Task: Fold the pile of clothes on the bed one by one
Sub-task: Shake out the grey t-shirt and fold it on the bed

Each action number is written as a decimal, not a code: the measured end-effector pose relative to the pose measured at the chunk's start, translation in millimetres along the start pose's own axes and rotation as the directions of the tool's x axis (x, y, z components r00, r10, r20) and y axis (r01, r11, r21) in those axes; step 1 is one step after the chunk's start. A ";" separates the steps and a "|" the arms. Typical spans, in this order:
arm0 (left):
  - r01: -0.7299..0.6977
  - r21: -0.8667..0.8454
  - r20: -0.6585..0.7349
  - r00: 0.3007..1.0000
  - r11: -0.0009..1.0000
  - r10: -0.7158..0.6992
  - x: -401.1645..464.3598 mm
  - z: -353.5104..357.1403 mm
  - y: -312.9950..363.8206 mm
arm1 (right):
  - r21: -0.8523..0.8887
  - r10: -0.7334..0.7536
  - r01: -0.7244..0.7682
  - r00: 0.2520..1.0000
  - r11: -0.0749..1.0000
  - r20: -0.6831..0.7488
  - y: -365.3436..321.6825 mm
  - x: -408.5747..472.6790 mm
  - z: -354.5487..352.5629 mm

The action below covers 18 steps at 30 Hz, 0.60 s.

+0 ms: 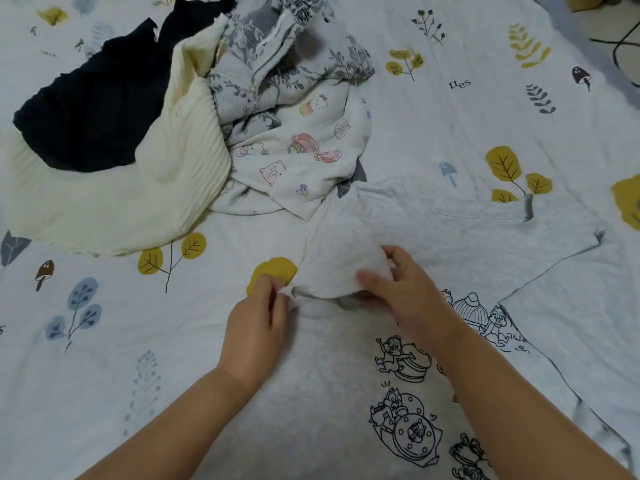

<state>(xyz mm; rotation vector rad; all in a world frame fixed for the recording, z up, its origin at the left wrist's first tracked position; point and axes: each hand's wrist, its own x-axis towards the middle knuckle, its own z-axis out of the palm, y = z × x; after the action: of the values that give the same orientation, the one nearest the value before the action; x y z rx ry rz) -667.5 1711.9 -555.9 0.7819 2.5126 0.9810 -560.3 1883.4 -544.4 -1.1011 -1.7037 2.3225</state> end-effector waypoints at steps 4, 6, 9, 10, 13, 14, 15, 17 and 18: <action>0.036 -0.045 -0.018 0.999 0.998 -0.037 2.5 -0.3 4.2 | -0.167 -0.077 0.097 0.990 0.981 0.120 3.0 1.6 10.2; 0.025 -0.047 -0.015 1.000 0.999 -0.025 1.6 0.4 4.7 | -0.269 -0.112 0.081 0.988 0.960 -0.102 6.0 7.8 19.9; -0.024 -0.008 0.001 1.000 1.000 0.024 0.2 0.9 2.2 | -0.374 -0.144 0.014 0.936 0.927 -0.322 4.4 18.7 30.3; -0.059 0.016 0.015 0.998 0.998 0.058 -0.6 0.4 0.7 | -0.441 -0.180 0.003 0.916 0.898 -0.359 1.1 21.0 30.9; -0.179 0.088 0.064 0.983 0.980 0.174 -3.3 -3.0 -4.4 | -0.598 -0.348 0.039 0.843 0.801 -0.411 -12.5 17.9 23.1; -0.233 0.108 0.080 0.971 0.967 0.225 -4.0 -4.6 -7.2 | -0.627 -0.407 0.072 0.816 0.776 -0.410 -17.7 12.1 18.1; -0.300 0.144 0.099 0.953 0.943 0.288 -4.5 -6.2 -10.2 | -0.664 -0.472 0.114 0.791 0.739 -0.389 -21.9 5.7 12.1; -0.471 0.243 0.181 0.881 0.848 0.437 -4.5 -7.5 -17.5 | -0.810 -0.557 0.145 0.792 0.569 -0.250 -27.5 -10.3 -4.6; -0.561 0.271 0.245 0.826 0.782 0.508 -4.0 -7.0 -22.6 | -0.903 -0.518 0.102 0.843 0.417 -0.144 -27.7 -16.8 -13.7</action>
<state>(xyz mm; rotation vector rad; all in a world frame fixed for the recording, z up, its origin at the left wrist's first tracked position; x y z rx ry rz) -676.0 1692.1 -566.3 1.6853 2.3796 0.5999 -549.8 1897.9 -514.2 -1.0519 -2.6402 0.7578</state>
